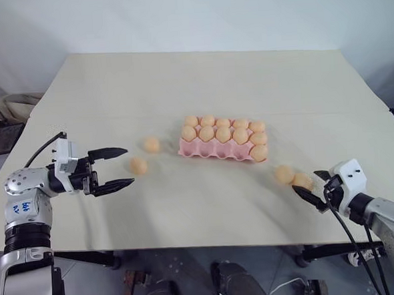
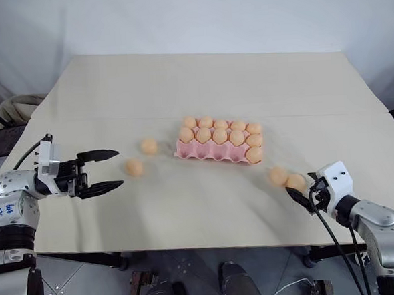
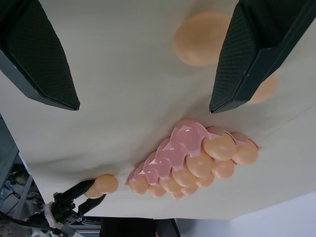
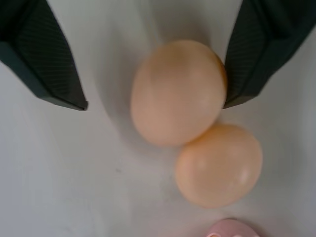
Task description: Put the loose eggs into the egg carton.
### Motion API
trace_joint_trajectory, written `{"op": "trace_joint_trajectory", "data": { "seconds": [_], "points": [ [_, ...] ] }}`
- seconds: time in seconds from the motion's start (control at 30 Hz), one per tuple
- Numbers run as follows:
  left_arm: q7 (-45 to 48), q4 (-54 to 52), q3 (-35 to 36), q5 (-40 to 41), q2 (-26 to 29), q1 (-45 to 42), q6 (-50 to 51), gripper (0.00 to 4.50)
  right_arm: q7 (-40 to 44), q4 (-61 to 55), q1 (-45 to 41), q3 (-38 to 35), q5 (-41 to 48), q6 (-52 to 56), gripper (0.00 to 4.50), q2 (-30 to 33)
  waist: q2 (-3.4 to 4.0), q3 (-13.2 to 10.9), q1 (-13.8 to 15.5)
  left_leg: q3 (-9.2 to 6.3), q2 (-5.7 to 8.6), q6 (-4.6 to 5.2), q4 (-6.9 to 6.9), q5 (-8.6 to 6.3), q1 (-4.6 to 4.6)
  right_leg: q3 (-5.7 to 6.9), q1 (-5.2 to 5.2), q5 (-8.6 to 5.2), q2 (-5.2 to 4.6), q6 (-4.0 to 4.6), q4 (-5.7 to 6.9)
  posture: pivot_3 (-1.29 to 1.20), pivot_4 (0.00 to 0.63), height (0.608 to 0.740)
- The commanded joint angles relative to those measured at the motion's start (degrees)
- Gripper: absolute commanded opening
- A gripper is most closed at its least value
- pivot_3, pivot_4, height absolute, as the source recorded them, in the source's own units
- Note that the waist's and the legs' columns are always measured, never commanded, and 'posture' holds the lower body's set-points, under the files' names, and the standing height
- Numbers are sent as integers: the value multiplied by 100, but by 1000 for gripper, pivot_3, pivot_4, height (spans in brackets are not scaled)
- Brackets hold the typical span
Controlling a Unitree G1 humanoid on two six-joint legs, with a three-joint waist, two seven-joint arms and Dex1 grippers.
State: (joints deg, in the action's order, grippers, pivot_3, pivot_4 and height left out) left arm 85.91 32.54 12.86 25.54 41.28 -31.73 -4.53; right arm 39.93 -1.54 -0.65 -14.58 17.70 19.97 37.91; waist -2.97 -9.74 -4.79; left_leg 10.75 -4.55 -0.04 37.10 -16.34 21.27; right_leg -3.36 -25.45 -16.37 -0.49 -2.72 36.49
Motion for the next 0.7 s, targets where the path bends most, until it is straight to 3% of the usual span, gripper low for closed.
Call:
{"op": "trace_joint_trajectory", "data": {
  "seconds": [0.03,0.1,0.17,0.47,0.57,0.7],
  "points": [
    [53,32,32,40,4,-171,-130,4500,-77,78,-93,-4,-81,-145,2834,-19,0,0,-2,0,0,0,0,0,0,0,0,0,0,0,0,0,150,740],
    [52,52,34,36,2,-183,-146,4500,-59,70,-84,-22,-83,-165,2117,-3,0,0,-1,0,0,0,0,0,0,-1,0,0,0,0,0,0,150,740],
    [30,63,45,32,2,-186,-165,4500,-39,-10,-18,-104,-68,-161,1816,58,0,0,-1,0,0,0,0,0,0,-1,0,0,0,-1,0,0,150,740],
    [0,96,53,43,-6,-156,-236,4500,-58,-1069,-104,-611,164,426,1793,638,7,-4,-13,3,1,0,1,0,0,-4,0,2,-1,-3,0,0,150,740],
    [2,116,48,47,-28,-172,-254,4500,-182,-1433,-567,-524,282,893,1793,758,7,-4,-28,2,-1,-3,1,2,-3,-4,0,2,2,-3,4,0,150,740],
    [-5,157,39,33,-63,-224,-285,4500,-643,-1754,-1669,29,465,1755,1793,405,8,-5,-35,-1,-4,-6,0,5,-3,-3,-4,1,4,1,8,0,150,740]
  ]
}}
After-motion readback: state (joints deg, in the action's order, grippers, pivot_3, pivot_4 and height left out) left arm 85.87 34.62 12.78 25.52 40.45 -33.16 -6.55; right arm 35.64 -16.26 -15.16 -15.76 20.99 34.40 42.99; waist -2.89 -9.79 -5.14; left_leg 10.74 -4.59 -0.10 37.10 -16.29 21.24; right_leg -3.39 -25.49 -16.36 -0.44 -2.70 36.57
